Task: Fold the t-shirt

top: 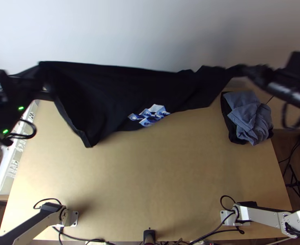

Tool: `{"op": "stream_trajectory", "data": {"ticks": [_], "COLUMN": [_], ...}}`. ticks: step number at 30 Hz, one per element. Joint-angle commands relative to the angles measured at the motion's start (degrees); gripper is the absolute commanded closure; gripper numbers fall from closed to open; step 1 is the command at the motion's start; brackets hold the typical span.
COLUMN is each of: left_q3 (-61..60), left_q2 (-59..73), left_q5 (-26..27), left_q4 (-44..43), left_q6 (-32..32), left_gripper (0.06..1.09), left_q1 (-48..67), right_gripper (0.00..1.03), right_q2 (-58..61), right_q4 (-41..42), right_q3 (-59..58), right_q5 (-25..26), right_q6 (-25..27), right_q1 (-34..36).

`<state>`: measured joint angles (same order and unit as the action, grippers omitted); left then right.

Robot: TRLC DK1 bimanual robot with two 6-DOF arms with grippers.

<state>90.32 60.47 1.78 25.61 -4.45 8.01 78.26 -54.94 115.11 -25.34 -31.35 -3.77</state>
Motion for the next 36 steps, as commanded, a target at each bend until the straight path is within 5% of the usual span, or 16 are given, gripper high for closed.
{"op": "stream_trajectory", "data": {"ticks": [1, 8, 18, 25, 36], "left_q3": [1.3, 1.8, 2.0, -3.9, -12.5], "left_q2": [-6.1, -10.6, -18.2, -26.8, -29.8], "left_q5": [0.3, 0.2, -0.3, -0.2, -0.3], "left_q4": [-4.3, -11.4, -15.1, -14.3, -14.7], "left_q6": [-4.5, -12.9, -16.3, -19.5, -16.6], "left_gripper": [1.05, 1.05, 1.05, 1.05, 1.05], "left_q1": [-0.4, -0.8, -1.6, -2.2, -2.6], "right_gripper": [1.00, 1.00, 1.00, 1.00, 1.00], "right_q2": [0.3, -6.0, -15.8, -21.0, -21.5], "right_q4": [-2.7, 9.4, 11.1, 10.8, 7.3], "right_q3": [20.1, 20.5, 20.2, 19.4, 14.1], "right_q5": [-0.2, -1.2, -2.9, -8.6, -10.1], "right_q6": [-6.5, -12.1, -12.7, -15.0, -12.4], "right_q1": [-1.2, 2.8, 3.2, 3.2, 2.2]}}
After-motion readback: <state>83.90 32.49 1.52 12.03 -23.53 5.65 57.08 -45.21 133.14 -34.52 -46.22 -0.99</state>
